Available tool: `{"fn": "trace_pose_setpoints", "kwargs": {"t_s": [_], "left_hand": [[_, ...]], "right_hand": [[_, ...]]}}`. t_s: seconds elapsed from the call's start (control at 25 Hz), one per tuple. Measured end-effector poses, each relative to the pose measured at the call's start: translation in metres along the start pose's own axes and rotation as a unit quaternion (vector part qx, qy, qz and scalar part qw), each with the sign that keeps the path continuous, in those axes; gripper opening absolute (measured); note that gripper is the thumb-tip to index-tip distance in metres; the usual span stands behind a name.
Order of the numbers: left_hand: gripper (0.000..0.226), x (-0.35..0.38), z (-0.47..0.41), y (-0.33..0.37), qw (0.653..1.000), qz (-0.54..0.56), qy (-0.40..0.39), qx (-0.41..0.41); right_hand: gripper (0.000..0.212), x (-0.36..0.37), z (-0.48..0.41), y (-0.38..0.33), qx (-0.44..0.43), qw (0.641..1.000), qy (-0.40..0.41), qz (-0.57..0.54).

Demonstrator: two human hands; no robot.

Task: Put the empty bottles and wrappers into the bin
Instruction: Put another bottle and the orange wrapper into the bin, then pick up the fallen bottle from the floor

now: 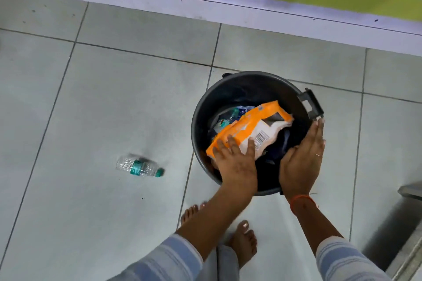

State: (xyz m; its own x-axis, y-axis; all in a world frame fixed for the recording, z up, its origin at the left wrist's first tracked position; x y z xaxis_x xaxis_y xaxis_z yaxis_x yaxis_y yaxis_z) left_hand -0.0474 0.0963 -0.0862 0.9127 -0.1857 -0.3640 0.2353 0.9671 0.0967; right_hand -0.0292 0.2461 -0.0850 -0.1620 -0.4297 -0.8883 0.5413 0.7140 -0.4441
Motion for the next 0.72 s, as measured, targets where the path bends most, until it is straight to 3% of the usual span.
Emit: {"fn": "trace_pose_setpoints", "kwargs": {"t_s": [0.08, 0.12, 0.16, 0.2, 0.24, 0.28, 0.32, 0.4, 0.48, 0.56, 0.72], "left_hand": [[0.078, 0.001, -0.010, -0.015, 0.998, 0.043, -0.022, 0.028], [0.080, -0.011, -0.001, -0.026, 0.994, 0.082, 0.007, 0.070], [0.078, -0.027, 0.013, -0.043, 0.981, 0.134, 0.086, 0.110], [0.071, -0.047, 0.032, -0.065, 0.945, 0.219, 0.196, 0.145], [0.061, -0.058, 0.051, -0.098, 0.877, 0.305, 0.333, 0.167], [0.051, -0.053, 0.065, -0.134, 0.815, 0.347, 0.444, 0.135], [0.046, -0.032, 0.054, -0.169, 0.780, 0.385, 0.491, 0.057], [0.054, 0.012, 0.001, -0.216, 0.791, 0.419, 0.441, -0.067], [0.070, 0.070, -0.072, -0.249, 0.821, 0.476, 0.281, -0.140], [0.079, 0.122, -0.117, -0.263, 0.823, 0.517, 0.159, -0.173], [0.076, 0.146, -0.153, -0.289, 0.783, 0.542, 0.173, -0.251]], "right_hand": [[0.061, 0.003, -0.001, 0.000, 0.006, 1.000, -0.011, 0.017], [0.062, 0.003, -0.001, -0.003, 0.001, 1.000, -0.017, 0.026], [0.063, 0.003, -0.001, -0.004, -0.004, 0.999, -0.020, 0.036], [0.062, 0.004, -0.001, -0.005, -0.010, 0.998, -0.027, 0.050], [0.061, 0.005, -0.001, -0.006, -0.017, 0.997, -0.028, 0.063], [0.059, 0.005, -0.001, -0.007, -0.021, 0.997, -0.028, 0.075], [0.056, 0.006, 0.000, -0.008, -0.024, 0.996, -0.024, 0.084], [0.055, 0.006, 0.000, -0.010, -0.024, 0.996, -0.019, 0.090], [0.055, 0.008, 0.001, -0.008, -0.028, 0.995, -0.016, 0.096], [0.056, 0.008, 0.001, -0.006, -0.032, 0.995, -0.014, 0.094], [0.060, 0.007, 0.002, -0.002, -0.036, 0.996, -0.017, 0.081]]}}
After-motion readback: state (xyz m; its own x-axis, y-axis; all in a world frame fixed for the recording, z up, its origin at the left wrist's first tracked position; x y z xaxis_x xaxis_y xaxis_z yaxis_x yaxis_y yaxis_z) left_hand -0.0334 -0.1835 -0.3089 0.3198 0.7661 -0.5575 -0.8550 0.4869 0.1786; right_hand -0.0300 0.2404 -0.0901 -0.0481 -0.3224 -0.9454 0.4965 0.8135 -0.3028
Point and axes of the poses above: each hand's wrist, its own z-axis away from the middle knuckle, its own x-axis out of the palm, y = z × x, the point moved 9 cm from there along -z, towards the middle knuckle, and after that the axes turned 13 degrees about -y, right-handed, at the moved point
